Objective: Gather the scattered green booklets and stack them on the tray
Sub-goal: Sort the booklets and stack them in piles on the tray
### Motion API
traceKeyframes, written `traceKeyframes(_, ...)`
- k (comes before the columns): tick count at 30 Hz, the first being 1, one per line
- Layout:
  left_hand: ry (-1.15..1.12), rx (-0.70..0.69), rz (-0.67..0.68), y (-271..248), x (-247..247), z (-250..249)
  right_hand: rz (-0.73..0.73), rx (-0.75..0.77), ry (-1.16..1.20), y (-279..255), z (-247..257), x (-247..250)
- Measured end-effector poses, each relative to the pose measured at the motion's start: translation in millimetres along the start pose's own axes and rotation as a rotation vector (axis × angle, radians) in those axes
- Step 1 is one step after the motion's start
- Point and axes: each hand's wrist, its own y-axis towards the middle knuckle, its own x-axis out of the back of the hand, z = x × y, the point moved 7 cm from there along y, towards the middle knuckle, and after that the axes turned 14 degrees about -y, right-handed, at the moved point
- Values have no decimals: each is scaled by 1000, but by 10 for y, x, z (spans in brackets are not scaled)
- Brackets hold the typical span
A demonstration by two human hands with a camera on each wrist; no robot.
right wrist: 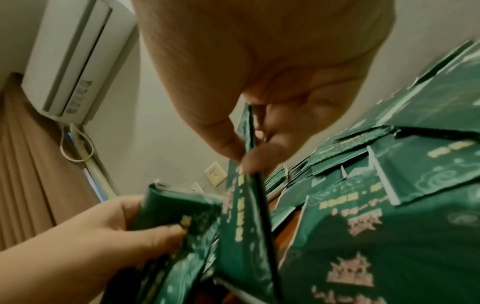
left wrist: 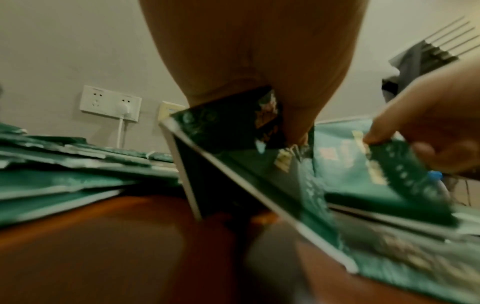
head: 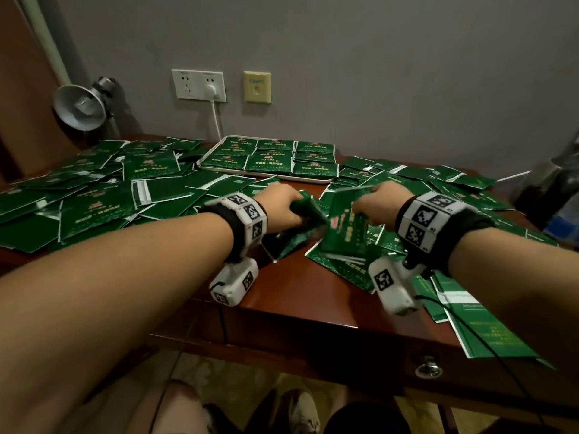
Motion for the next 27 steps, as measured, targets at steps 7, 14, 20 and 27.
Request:
traceKeyframes(7,-51,58,-107,-124,629,-211,291,69,118,-245,191,-163)
traceKeyframes(14,409,242,154,-214,222,213,6,264,-787,-327,342,-286)
traceKeyframes(20,450,354,264,-348,125,453,184,636,-982,-382,613,-596)
traceKeyframes(27,493,339,198,-292,66,686,149,695,-1126,-308,678,-705)
